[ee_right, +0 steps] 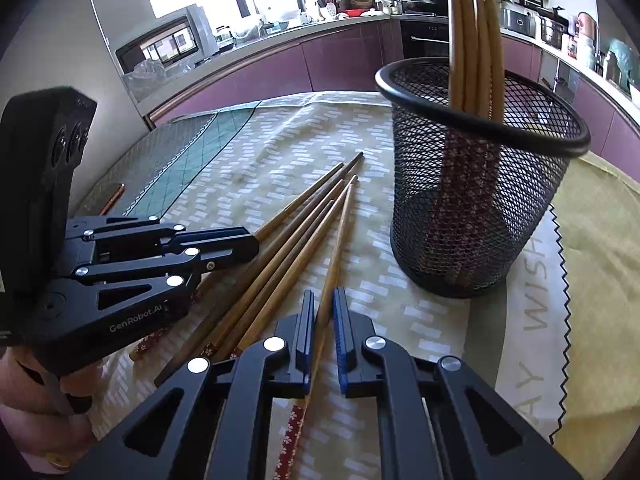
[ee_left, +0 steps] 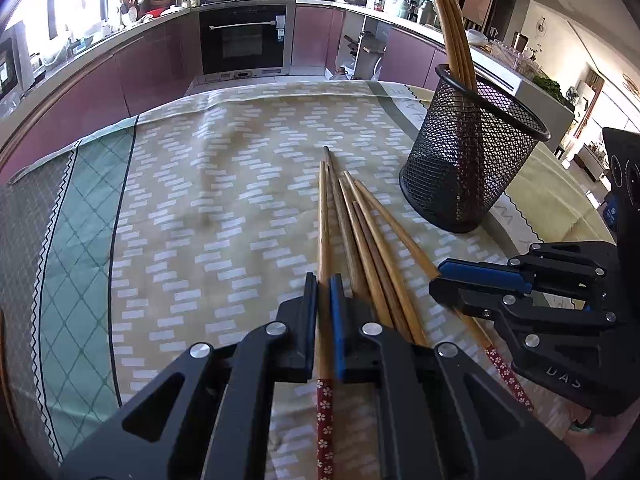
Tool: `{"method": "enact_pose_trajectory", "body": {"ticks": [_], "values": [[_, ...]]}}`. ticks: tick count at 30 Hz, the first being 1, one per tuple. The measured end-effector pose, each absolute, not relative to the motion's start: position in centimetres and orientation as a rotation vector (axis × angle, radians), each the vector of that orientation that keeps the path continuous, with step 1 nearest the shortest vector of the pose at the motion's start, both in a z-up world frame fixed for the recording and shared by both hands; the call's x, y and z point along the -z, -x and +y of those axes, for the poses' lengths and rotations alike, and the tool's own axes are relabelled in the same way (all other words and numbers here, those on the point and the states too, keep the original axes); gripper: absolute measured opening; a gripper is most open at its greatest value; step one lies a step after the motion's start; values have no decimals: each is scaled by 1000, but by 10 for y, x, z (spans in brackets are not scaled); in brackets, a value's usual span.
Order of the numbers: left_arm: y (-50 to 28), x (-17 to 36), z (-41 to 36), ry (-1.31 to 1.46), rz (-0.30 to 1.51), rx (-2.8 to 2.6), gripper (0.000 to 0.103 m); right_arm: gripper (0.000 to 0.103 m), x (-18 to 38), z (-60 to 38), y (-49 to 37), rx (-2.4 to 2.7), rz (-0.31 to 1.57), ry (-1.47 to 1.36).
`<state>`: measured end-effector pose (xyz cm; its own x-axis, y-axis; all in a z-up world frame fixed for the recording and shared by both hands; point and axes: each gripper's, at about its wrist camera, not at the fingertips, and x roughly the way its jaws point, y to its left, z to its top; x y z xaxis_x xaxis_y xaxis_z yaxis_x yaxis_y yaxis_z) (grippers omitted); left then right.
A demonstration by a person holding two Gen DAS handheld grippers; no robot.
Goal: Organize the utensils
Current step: 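Close the right gripper on a chopstick while the left gripper grasps another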
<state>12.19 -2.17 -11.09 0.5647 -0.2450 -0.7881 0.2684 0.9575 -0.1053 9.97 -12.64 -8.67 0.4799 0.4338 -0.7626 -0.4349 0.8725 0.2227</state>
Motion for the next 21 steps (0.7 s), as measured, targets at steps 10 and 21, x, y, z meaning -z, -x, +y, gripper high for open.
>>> {"method": "enact_pose_trajectory", "body": {"ticks": [10, 21], "values": [[-99, 100, -17, -5, 911, 374, 8, 6, 76, -130, -91, -589, 904, -16], [-108, 112, -13, -3, 970, 412, 9, 8, 85, -121, -101, -577, 949, 24]]}}
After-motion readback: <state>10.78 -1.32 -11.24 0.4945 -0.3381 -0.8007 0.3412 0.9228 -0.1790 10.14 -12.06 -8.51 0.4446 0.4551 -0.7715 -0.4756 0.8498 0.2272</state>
